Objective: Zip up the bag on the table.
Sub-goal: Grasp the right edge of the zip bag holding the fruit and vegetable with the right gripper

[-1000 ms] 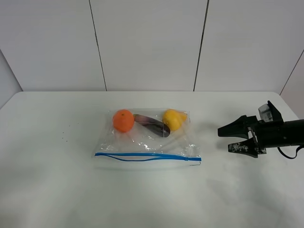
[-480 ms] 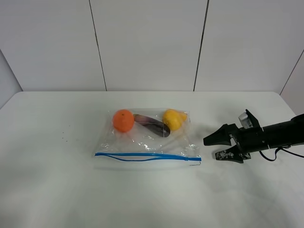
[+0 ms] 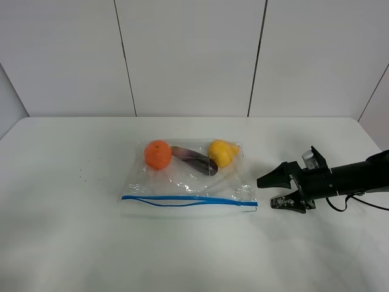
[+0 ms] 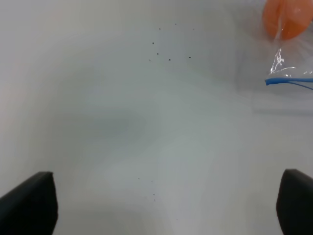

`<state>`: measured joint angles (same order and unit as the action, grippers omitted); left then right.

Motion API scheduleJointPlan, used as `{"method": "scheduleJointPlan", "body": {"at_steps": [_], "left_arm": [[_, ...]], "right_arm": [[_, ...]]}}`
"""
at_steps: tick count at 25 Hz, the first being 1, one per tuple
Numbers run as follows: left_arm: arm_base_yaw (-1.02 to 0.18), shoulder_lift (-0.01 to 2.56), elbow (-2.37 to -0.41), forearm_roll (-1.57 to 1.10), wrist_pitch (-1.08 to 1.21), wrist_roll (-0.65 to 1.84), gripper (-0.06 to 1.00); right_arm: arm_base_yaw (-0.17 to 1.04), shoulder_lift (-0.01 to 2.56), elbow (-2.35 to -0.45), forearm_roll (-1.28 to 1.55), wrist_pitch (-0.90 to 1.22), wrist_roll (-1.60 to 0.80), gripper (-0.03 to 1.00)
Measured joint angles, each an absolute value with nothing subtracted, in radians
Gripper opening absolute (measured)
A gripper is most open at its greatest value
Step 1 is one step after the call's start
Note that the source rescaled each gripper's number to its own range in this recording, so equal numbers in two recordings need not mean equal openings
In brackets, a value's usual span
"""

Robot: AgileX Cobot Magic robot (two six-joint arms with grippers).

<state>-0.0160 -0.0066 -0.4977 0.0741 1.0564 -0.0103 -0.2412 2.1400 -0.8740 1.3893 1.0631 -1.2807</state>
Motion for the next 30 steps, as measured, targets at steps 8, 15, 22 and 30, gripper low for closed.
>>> {"method": "scheduleJointPlan", "body": {"at_steps": [8, 15, 22, 30], "left_arm": [[-0.016, -0.007, -0.498, 0.074, 1.056, -0.010, 1.00], [-0.016, -0.007, -0.498, 0.074, 1.056, -0.010, 1.00], [-0.016, -0.007, -0.498, 0.074, 1.056, -0.010, 1.00], [-0.016, -0.007, -0.498, 0.074, 1.056, -0.010, 1.00]], "right_arm": [[-0.173, 2.141, -0.874, 1.429, 1.048, -1.292, 1.00], [-0.090, 2.144, -0.874, 1.507, 1.017, -1.314, 1.00], [-0.076, 2.144, -0.904, 1.530, 0.993, -1.310, 1.00], [-0.020, 2.144, -0.964, 1.494, 0.990, -1.246, 1.00]]}}
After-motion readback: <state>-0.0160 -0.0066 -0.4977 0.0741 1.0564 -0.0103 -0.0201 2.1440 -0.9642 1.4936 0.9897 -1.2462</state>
